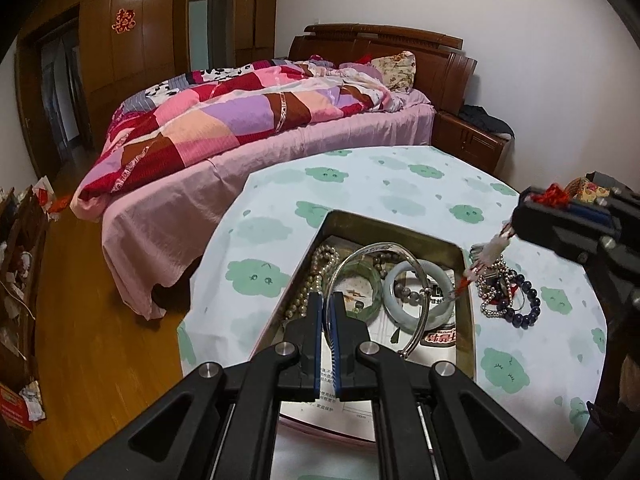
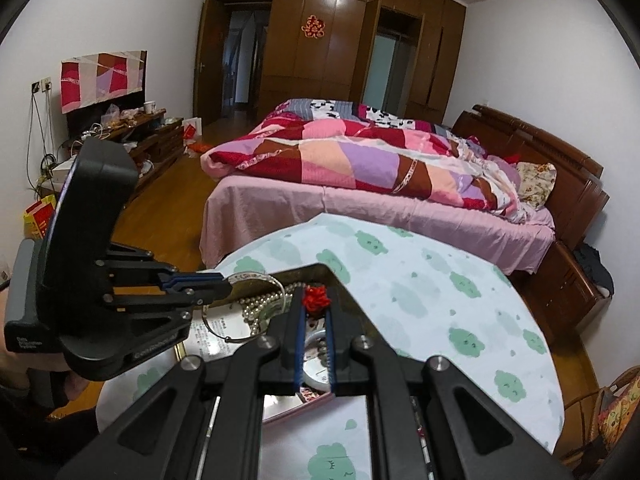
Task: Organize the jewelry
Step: 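Lower the silver bangle and tassel strand into the tin with both tools, then open both tools to release the bangle and strand into the tin, then move the right tool to the pile and grasp the dark purple bead bracelet, then lift the purple bead bracelet with the right tool while the left tool approaches its red tassel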
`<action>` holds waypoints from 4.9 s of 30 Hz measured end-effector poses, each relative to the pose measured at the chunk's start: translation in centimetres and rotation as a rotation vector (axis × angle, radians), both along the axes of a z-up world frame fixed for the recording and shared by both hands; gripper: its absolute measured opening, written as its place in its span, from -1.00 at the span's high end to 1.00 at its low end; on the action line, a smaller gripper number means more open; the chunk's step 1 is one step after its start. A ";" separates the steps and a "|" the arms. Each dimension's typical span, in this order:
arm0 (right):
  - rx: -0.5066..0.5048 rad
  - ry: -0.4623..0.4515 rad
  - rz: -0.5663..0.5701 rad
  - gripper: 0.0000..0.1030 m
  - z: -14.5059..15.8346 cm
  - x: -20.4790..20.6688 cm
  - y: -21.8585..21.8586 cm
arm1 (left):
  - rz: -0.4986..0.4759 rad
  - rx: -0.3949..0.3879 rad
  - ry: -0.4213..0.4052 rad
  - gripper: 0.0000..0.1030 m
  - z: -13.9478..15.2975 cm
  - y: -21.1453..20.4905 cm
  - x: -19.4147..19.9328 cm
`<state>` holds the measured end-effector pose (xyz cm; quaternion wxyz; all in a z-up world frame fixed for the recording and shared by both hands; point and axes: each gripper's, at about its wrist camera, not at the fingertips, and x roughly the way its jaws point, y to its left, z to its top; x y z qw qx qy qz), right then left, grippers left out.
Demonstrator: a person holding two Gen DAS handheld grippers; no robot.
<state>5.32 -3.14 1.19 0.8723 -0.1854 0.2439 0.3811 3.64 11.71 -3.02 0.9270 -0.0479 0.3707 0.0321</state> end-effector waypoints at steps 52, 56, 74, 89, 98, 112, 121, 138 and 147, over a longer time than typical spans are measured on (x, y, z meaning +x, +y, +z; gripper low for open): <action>-0.081 0.148 -0.033 0.80 -6.2 2.4 0.8 | 0.012 0.025 0.091 0.86 -4.0 -0.2 1.3; -0.075 0.157 -0.033 0.78 -6.3 2.6 0.7 | 0.010 0.023 0.085 0.86 -3.8 -0.3 1.3; -0.055 0.176 -0.063 -0.12 -7.2 2.7 -0.4 | 0.032 0.031 0.047 0.08 -2.6 -0.2 0.8; 0.022 0.195 -0.222 -0.33 -7.4 3.7 -8.9 | 0.063 0.063 0.051 -0.16 -3.0 -1.8 0.8; 0.030 0.281 -0.387 -0.33 -9.9 5.8 -14.9 | 0.053 0.078 0.061 -0.16 -3.6 -3.5 0.7; -0.054 0.343 -0.384 0.70 -11.6 7.3 -14.3 | 0.089 0.066 0.053 -0.16 -3.3 -2.8 0.5; -0.068 0.326 -0.453 0.70 -11.6 6.3 -19.0 | 0.060 0.062 0.048 -0.16 -2.8 -3.6 0.5; -0.014 0.304 -0.536 0.70 -11.6 6.4 -22.4 | -0.189 0.146 0.013 -0.16 -1.3 -13.6 2.7; -0.075 0.188 -0.537 0.63 -12.2 5.4 -20.9 | -0.286 0.149 0.064 -0.16 -2.9 -17.9 4.6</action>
